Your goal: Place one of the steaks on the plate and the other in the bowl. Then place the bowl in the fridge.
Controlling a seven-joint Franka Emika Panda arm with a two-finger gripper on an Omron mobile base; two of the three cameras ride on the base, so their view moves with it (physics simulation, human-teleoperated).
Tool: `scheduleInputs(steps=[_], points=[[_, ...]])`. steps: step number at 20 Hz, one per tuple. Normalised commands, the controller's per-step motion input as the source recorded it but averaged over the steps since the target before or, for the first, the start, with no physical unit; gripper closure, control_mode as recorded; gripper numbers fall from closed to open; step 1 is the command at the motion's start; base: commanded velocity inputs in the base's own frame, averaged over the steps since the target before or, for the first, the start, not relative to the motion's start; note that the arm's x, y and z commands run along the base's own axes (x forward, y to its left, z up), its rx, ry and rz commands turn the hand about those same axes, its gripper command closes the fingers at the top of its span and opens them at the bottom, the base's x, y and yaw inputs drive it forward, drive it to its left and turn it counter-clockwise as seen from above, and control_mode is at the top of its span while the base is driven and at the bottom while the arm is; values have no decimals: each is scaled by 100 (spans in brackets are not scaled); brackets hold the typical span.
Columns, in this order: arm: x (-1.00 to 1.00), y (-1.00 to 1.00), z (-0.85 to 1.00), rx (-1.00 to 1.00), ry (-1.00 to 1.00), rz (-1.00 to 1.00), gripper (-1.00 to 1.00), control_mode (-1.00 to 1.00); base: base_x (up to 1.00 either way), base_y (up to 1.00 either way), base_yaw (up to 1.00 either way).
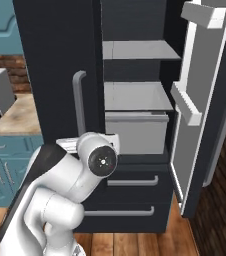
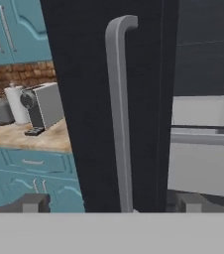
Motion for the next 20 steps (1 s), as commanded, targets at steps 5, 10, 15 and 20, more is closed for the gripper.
scheduleInputs(steps=[5, 10, 15, 20], points=[[0, 0, 0, 0, 0, 0, -100, 100, -92, 0, 2], [0, 0, 0, 0, 0, 0, -100, 100, -84, 2, 5], [0, 0, 0, 0, 0, 0, -100, 100, -17, 62, 2], [0, 0, 0, 0, 0, 0, -100, 100, -2, 100, 0]])
